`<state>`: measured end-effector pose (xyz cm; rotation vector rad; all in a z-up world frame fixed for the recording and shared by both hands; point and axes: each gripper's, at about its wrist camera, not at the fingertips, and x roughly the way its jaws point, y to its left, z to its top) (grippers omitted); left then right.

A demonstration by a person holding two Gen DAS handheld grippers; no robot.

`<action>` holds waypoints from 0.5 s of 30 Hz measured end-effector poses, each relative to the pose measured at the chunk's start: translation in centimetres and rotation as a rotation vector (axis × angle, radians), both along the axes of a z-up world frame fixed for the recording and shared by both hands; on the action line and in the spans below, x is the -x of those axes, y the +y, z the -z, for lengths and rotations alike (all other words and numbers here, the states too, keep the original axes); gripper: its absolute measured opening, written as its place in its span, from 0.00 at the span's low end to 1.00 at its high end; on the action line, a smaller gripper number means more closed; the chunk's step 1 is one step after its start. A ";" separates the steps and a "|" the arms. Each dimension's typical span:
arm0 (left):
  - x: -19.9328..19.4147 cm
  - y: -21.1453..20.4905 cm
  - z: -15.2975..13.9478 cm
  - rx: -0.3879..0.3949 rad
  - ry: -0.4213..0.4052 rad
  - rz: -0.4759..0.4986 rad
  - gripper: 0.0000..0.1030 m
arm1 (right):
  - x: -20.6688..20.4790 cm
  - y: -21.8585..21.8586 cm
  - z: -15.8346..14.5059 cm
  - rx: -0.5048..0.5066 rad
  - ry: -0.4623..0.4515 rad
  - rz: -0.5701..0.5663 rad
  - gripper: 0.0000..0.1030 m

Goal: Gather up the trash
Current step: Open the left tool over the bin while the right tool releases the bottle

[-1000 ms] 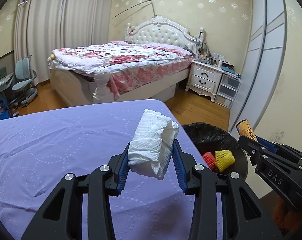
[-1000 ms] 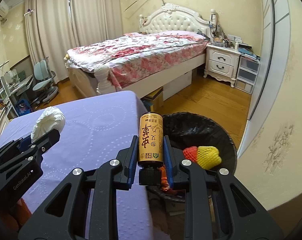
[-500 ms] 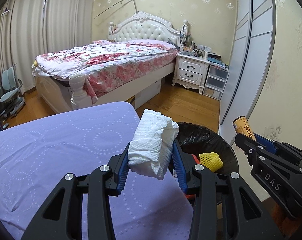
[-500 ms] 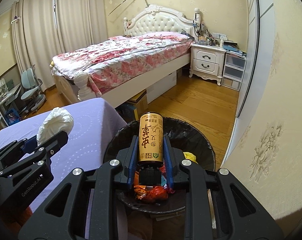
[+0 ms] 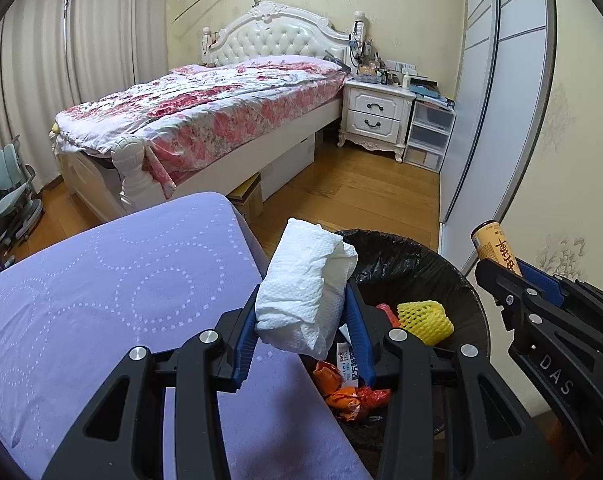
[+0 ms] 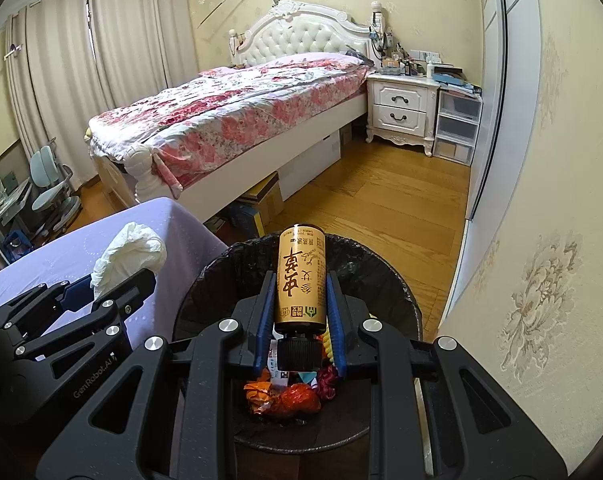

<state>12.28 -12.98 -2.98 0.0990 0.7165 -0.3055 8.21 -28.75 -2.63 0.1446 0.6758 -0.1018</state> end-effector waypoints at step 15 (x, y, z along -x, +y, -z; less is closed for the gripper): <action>-0.7 -1.1 0.4 -0.014 0.026 -0.011 0.63 | -1.9 -1.1 1.4 -0.003 0.032 0.013 0.24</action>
